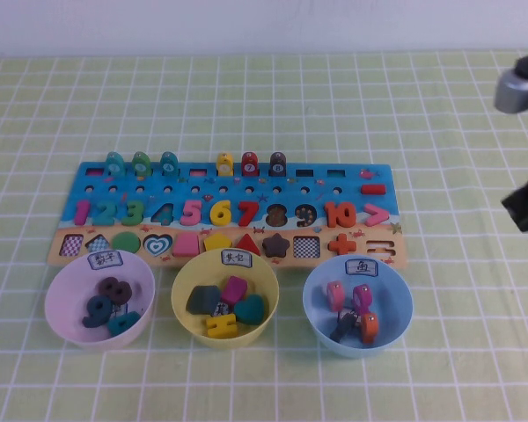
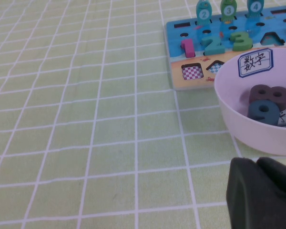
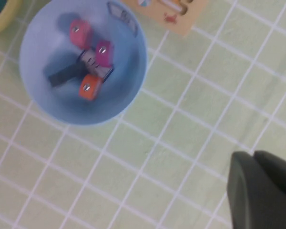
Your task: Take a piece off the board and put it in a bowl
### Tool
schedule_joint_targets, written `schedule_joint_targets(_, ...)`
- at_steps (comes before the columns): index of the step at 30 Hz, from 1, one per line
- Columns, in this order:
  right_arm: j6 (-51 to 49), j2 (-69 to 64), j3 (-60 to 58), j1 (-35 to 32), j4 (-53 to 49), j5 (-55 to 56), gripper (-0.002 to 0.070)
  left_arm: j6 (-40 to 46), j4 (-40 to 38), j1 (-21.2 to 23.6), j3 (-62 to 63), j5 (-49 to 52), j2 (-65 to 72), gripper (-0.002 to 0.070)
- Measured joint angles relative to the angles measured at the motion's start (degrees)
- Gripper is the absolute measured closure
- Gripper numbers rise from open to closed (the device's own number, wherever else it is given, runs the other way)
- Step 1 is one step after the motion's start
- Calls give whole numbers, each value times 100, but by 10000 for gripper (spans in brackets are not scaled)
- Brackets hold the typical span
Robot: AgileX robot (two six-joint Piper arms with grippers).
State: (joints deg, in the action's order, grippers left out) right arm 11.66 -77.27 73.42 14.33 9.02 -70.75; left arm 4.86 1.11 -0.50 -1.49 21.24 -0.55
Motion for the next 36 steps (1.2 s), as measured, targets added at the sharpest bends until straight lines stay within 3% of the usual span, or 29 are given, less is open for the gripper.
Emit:
schedule_joint_targets(5, -299, -1240, 1374, 466, -714, -27, 691, 0, 0, 0, 0, 0, 0, 680)
schedule_joint_targets(26, -109, -4593, 5282, 1248, -787, -38, 670, 0, 0, 0, 0, 0, 0, 680)
schedule_joint_targets(28, -29, -4773, 5554, 1324, -747, -38, 612, 0, 0, 0, 0, 0, 0, 680)
schedule_joint_targets(34, -152, -5245, 5875, 1352, -393, 170, 322, 0, 0, 0, 0, 0, 0, 680)
schedule_joint_targets(36, -337, -5385, 5886, 1352, -359, 459, 276, 0, 0, 0, 0, 10, 0, 680)
